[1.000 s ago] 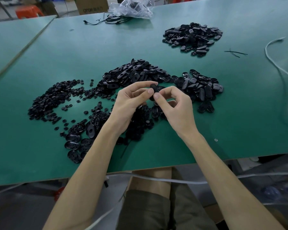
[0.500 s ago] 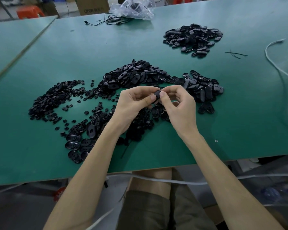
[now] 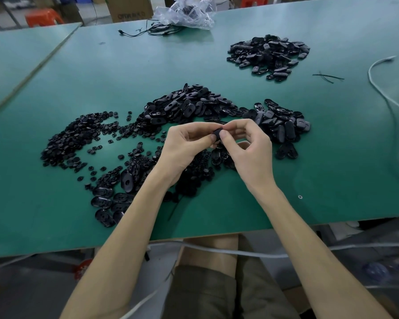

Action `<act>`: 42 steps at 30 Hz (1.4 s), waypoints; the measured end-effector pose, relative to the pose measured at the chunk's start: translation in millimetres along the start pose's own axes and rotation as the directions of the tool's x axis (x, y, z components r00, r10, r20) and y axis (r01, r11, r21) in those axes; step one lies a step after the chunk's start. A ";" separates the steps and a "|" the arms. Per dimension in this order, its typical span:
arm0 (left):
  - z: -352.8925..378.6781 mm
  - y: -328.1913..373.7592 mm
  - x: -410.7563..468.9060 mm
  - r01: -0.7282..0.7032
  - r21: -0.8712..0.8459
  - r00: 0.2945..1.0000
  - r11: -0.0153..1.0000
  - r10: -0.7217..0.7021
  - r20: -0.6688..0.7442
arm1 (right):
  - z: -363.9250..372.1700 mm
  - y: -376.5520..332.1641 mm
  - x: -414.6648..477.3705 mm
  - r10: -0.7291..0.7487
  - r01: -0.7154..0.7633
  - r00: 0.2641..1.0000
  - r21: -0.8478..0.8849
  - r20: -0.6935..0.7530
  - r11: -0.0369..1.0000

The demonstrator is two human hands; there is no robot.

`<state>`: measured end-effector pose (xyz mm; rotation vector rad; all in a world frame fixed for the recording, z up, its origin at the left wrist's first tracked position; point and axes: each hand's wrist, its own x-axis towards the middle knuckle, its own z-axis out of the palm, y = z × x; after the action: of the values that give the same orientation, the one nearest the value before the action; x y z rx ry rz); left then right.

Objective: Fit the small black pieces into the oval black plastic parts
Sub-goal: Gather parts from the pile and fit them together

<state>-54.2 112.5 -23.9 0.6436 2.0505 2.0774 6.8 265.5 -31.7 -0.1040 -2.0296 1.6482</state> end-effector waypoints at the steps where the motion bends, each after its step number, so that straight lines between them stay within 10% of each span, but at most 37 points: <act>1: 0.1 -0.2 -0.1 0.000 0.008 1.000 1.000 0.000 -0.008 | -0.3 0.2 -0.2 0.001 -0.001 1.000 0.002 0.003 1.000; 36: -3.6 1.1 0.9 -0.006 0.056 0.999 0.998 0.009 -0.045 | 2.3 -1.8 1.9 -0.072 0.076 0.995 -0.051 0.073 0.996; 42: -1.7 0.6 2.4 -0.020 0.256 0.980 0.966 0.070 -0.186 | 0.2 -2.3 3.3 -0.063 0.054 0.990 -0.077 -0.123 0.996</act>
<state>-56.9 111.8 -22.8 0.5457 2.4604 1.9887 4.5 265.9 -28.5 -0.1677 -1.9799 1.4939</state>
